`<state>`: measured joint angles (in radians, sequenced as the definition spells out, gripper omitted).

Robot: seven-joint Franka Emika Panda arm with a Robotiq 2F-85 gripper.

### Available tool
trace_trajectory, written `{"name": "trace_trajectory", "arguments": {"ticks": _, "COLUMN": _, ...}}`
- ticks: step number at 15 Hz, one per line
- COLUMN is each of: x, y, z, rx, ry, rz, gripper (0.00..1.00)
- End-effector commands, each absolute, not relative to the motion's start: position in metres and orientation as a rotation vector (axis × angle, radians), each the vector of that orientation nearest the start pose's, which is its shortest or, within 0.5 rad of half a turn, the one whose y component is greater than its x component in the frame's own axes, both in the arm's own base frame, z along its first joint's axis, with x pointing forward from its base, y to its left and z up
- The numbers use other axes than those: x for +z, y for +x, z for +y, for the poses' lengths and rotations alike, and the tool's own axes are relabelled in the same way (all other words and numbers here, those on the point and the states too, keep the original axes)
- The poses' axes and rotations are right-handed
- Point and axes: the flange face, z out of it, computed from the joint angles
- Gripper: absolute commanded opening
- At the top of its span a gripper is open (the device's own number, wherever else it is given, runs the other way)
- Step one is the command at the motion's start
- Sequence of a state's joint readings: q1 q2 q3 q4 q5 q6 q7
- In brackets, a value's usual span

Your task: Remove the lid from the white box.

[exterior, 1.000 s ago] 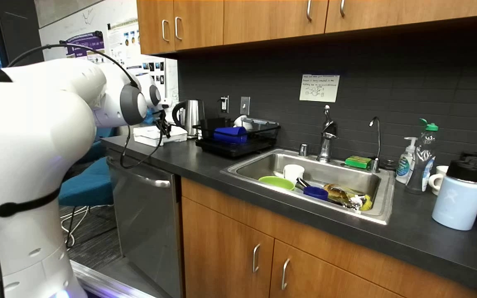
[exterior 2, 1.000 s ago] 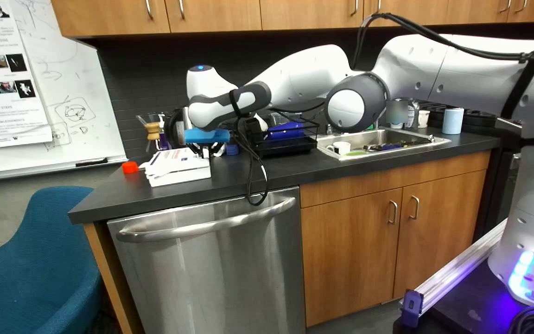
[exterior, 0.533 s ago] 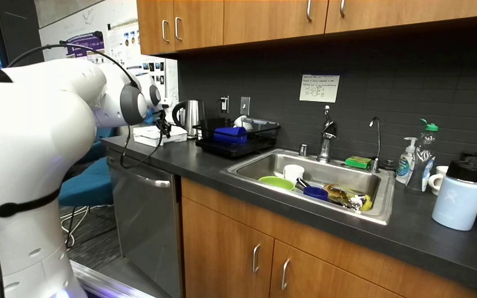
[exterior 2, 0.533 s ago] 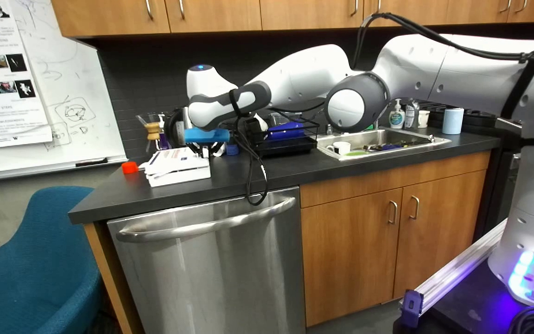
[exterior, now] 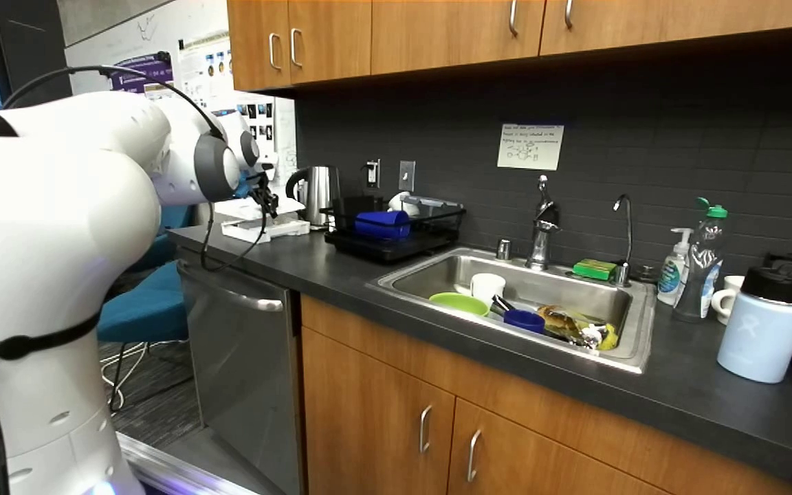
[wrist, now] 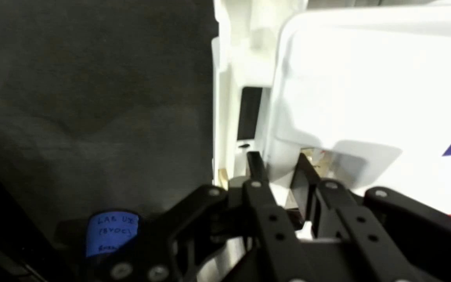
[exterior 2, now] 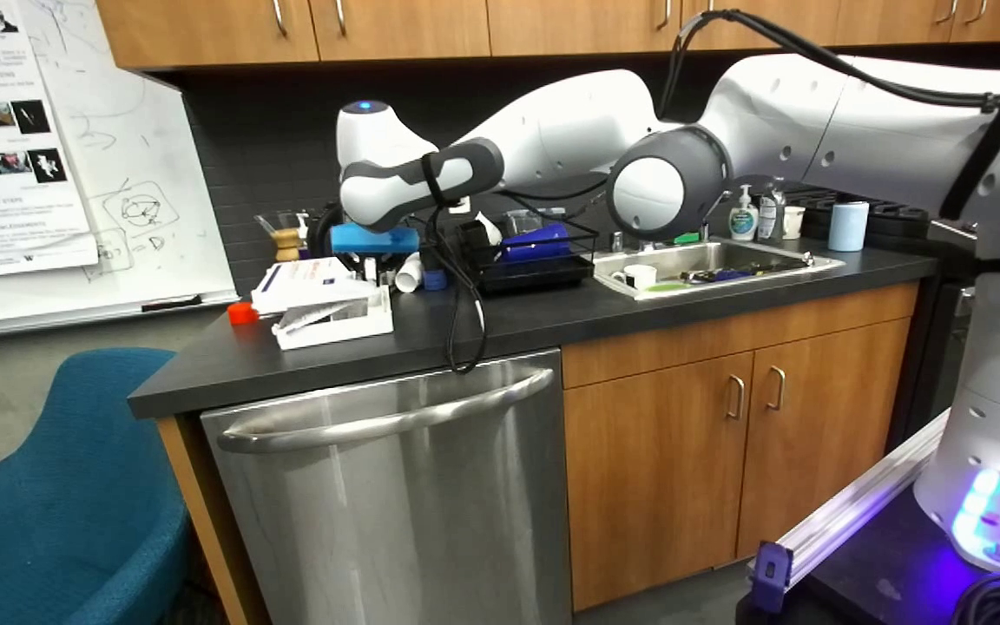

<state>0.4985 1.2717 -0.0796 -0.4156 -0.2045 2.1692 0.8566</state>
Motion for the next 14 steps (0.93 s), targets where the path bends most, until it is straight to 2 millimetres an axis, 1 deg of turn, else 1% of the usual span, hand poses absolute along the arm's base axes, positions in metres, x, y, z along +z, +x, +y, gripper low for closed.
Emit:
{"name": "trace_trajectory", "arguments": {"ticks": 1, "x": 0.363, "y": 0.752, "z": 0.386, "rx": -0.910, "ry": -2.902, "rz": 0.392, "gripper": 0.06}}
{"name": "trace_trajectory", "arguments": {"ticks": 4, "x": 0.369, "y": 0.750, "z": 0.390, "rx": -0.950, "ry": -2.913, "rz": 0.361, "gripper": 0.06}}
{"name": "trace_trajectory", "arguments": {"ticks": 7, "x": 0.366, "y": 0.748, "z": 0.391, "rx": -0.944, "ry": -2.940, "rz": 0.335, "gripper": 0.06}}
{"name": "trace_trajectory", "arguments": {"ticks": 9, "x": 0.366, "y": 0.750, "z": 0.388, "rx": -0.960, "ry": -2.944, "rz": 0.346, "gripper": 0.06}}
{"name": "trace_trajectory", "arguments": {"ticks": 14, "x": 0.368, "y": 0.755, "z": 0.372, "rx": -0.923, "ry": -2.966, "rz": 0.404, "gripper": 0.06}}
